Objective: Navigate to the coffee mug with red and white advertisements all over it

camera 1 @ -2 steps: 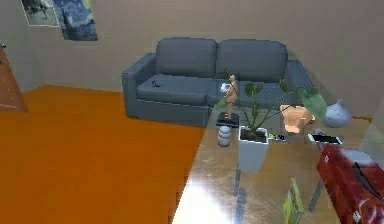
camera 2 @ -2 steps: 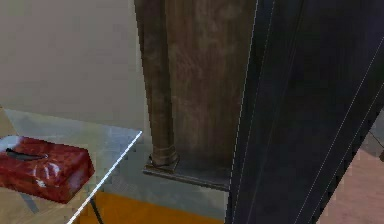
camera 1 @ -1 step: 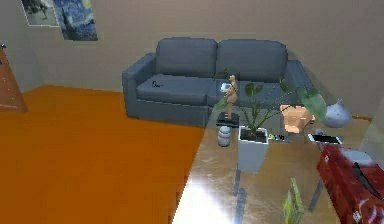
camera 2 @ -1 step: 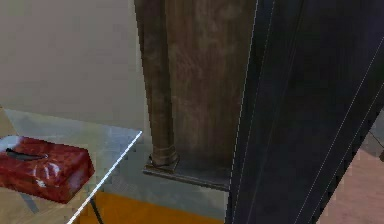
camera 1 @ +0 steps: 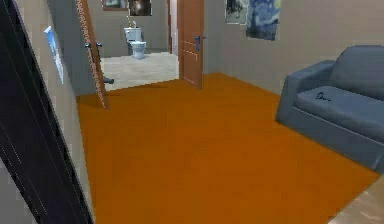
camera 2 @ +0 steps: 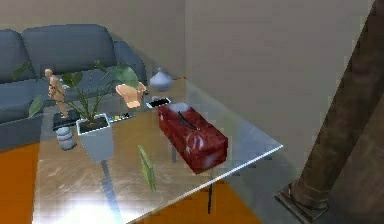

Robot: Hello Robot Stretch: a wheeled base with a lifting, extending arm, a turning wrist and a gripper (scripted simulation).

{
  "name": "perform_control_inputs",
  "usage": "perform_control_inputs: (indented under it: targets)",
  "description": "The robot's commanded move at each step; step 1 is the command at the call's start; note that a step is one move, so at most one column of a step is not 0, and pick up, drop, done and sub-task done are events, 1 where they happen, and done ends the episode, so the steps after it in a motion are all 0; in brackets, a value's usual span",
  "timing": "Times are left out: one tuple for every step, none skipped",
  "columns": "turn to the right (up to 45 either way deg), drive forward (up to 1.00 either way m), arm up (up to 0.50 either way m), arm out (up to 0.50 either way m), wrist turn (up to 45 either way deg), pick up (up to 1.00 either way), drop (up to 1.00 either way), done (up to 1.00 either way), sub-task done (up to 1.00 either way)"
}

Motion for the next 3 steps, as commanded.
perform_control_inputs:
  targets:
    - [-6.0, 0.00, 0.00, 0.00, 0.0, 0.00, 0.00, 0.00, 0.00]
    - [0.0, 1.00, 0.00, 0.00, 0.0, 0.00, 0.00, 0.00, 0.00]
    - [0.0, 1.00, 0.00, 0.00, 0.0, 0.00, 0.00, 0.00, 0.00]
